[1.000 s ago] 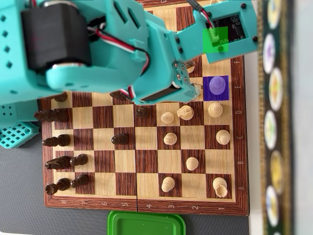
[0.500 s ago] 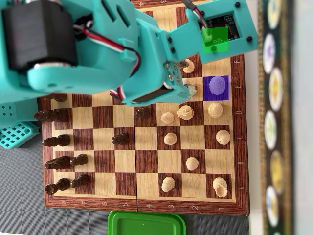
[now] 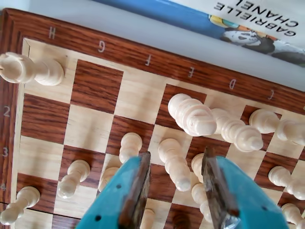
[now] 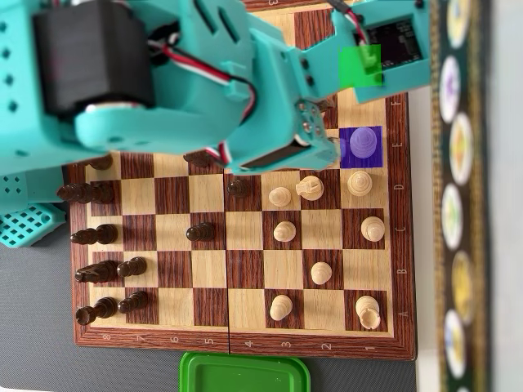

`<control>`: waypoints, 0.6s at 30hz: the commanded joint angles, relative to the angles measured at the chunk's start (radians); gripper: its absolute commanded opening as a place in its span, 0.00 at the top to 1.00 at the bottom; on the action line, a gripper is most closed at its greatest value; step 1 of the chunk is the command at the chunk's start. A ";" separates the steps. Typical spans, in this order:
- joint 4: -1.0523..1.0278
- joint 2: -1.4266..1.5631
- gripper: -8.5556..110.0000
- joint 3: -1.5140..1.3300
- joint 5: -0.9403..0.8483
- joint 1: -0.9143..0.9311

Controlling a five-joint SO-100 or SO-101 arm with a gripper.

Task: Play chess

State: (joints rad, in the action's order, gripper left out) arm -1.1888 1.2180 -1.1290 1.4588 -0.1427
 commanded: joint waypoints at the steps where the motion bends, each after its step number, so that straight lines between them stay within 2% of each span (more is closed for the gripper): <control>1: 0.014 0.003 0.79 0.061 -0.005 0.009; 18: 0.017 -0.040 0.79 0.064 -0.003 0.031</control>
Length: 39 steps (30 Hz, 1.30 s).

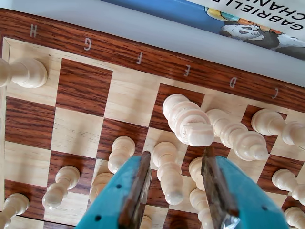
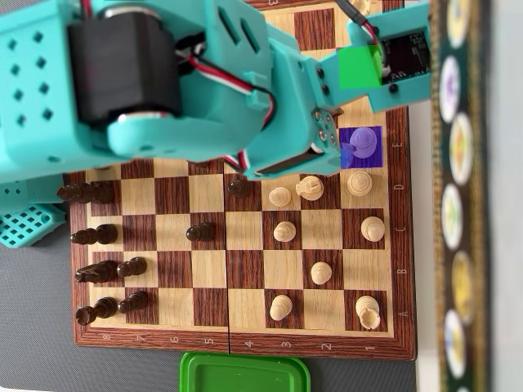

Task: Play chess

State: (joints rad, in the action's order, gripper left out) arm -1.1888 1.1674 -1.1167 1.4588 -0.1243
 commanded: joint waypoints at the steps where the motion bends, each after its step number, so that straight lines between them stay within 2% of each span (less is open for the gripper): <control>1: 0.017 0.009 0.79 0.061 -0.003 0.014; 39: 0.017 -0.086 0.79 0.149 -0.003 0.021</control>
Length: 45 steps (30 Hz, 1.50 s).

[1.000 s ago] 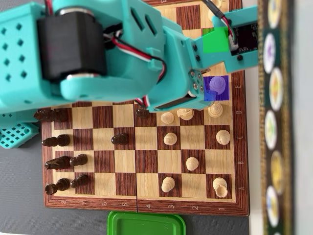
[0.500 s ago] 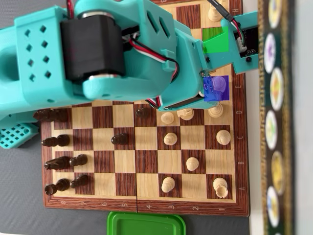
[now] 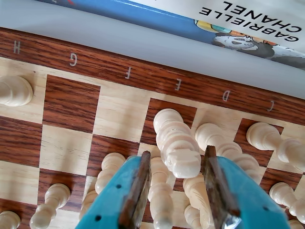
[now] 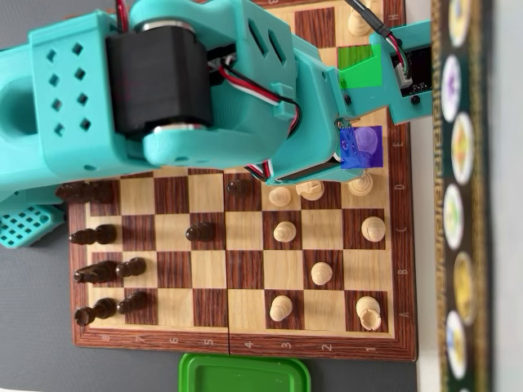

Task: Play chess

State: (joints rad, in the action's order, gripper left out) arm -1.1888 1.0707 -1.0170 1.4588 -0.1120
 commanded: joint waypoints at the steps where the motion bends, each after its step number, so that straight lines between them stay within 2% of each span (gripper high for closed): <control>1: 0.017 0.011 0.79 0.051 -0.003 0.009; 39: 0.037 -0.052 0.79 0.092 -0.003 0.008; 45: 0.034 -0.052 0.87 0.091 -0.005 0.009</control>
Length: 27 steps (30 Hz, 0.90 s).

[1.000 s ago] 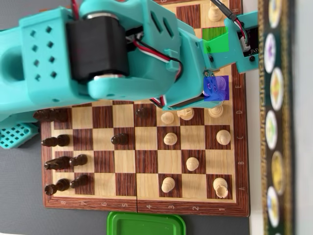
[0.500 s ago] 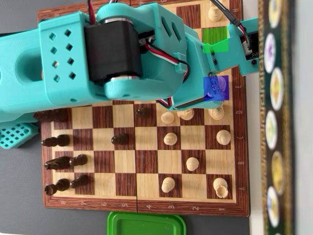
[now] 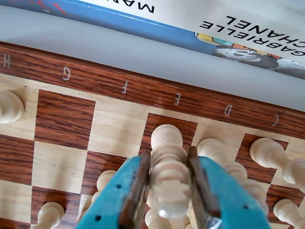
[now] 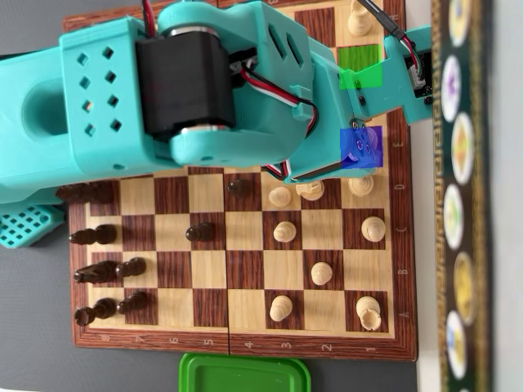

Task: Play chess

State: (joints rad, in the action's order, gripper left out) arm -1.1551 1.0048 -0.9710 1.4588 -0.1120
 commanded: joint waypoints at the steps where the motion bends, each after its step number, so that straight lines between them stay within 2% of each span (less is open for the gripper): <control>1: 0.000 0.014 0.88 0.044 -0.005 0.009; 27: -0.048 0.089 0.88 0.034 -0.005 -0.006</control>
State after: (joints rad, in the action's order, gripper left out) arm -1.2042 1.0262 -0.9710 1.4588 -0.1150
